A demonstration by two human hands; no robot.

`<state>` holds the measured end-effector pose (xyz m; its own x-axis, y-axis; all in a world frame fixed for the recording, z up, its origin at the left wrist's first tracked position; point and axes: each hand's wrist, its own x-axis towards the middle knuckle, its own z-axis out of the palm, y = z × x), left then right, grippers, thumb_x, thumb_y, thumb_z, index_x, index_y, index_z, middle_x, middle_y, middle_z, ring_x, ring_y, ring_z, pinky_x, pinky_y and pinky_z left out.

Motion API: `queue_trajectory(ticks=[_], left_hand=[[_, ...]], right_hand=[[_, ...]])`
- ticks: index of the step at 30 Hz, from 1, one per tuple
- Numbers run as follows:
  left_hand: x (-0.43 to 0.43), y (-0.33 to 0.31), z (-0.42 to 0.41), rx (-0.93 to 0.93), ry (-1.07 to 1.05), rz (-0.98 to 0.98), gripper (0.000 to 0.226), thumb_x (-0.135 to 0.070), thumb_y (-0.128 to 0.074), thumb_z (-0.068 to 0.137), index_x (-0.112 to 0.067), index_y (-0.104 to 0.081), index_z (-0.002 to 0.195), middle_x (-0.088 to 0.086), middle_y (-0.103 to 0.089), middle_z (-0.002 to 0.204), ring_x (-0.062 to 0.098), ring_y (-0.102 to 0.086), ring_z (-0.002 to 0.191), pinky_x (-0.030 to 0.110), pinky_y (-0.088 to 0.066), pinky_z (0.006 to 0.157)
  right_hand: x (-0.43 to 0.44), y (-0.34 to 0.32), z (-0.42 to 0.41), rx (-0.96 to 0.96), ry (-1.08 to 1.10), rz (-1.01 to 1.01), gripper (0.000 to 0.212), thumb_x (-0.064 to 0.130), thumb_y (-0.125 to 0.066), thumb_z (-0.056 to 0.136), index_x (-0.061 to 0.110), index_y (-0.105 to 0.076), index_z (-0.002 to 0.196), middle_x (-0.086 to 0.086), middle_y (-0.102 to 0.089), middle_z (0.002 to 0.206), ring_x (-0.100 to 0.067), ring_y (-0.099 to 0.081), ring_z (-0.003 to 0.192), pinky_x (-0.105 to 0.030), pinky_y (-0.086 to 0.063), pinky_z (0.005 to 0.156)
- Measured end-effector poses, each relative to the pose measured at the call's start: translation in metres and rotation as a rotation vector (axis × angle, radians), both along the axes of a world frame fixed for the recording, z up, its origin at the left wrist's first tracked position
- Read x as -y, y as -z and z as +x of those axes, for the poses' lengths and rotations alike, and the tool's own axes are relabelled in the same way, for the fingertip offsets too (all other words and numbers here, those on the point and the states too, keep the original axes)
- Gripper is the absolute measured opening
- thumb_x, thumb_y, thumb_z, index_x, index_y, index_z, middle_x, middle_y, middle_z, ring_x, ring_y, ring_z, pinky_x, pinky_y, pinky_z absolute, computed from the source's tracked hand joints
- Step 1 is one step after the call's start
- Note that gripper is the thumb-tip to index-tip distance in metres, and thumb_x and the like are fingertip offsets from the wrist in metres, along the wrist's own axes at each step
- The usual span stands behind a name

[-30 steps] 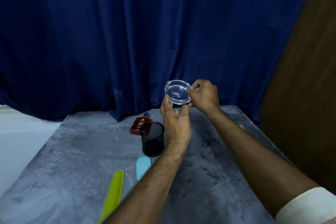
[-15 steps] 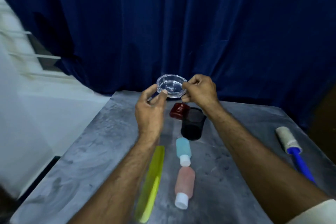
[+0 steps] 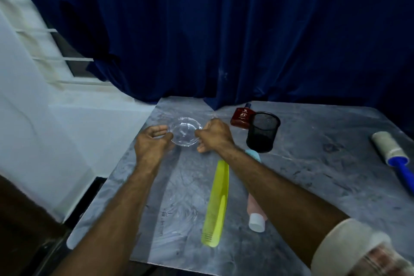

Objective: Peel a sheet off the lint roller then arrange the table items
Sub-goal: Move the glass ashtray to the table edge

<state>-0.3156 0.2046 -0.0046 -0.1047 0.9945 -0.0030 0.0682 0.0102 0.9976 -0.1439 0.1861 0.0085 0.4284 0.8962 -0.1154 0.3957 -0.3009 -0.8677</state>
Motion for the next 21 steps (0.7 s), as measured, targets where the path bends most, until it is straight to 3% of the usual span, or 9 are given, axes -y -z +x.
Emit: queue_trajectory(ticks=[4,12,18,21], left_hand=[[-0.014,0.017,-0.011,-0.075,0.032,-0.039,0.026,-0.003,-0.083,0.085,-0.006,-0.077,0.110,0.019,-0.079,0.107,0.039,-0.077,0.104,0.057,-0.061,0.099],[-0.026,0.027,-0.017,-0.142,0.034,-0.034,0.028,0.004,-0.082,0.085,-0.001,-0.078,0.112,0.023,-0.078,0.108,0.040,-0.077,0.105,0.054,-0.061,0.099],[-0.031,0.028,-0.024,-0.133,0.015,-0.059,0.029,0.010,-0.077,0.087,0.002,-0.077,0.115,0.021,-0.078,0.105,0.029,-0.074,0.087,0.039,-0.068,0.076],[-0.033,0.027,-0.025,-0.152,0.007,-0.063,0.029,0.009,-0.077,0.088,0.002,-0.078,0.115,0.022,-0.079,0.109,0.033,-0.077,0.095,0.048,-0.067,0.086]], right_hand=[[-0.003,0.011,-0.006,0.076,-0.015,-0.066,0.036,0.031,-0.064,0.070,0.006,-0.067,0.095,-0.014,-0.079,0.085,-0.035,-0.077,0.078,-0.047,-0.065,0.078],[-0.017,0.025,-0.013,0.121,-0.037,-0.111,0.029,0.027,-0.059,0.068,0.007,-0.066,0.089,-0.014,-0.079,0.077,-0.035,-0.077,0.080,-0.045,-0.065,0.077],[-0.031,0.031,-0.018,0.133,-0.069,-0.115,0.024,0.025,-0.058,0.065,0.011,-0.062,0.084,-0.008,-0.076,0.063,-0.030,-0.077,0.068,-0.045,-0.066,0.070],[-0.035,0.034,-0.019,0.131,-0.070,-0.112,0.026,0.023,-0.058,0.063,0.010,-0.063,0.085,-0.011,-0.078,0.072,-0.033,-0.077,0.073,-0.045,-0.066,0.071]])
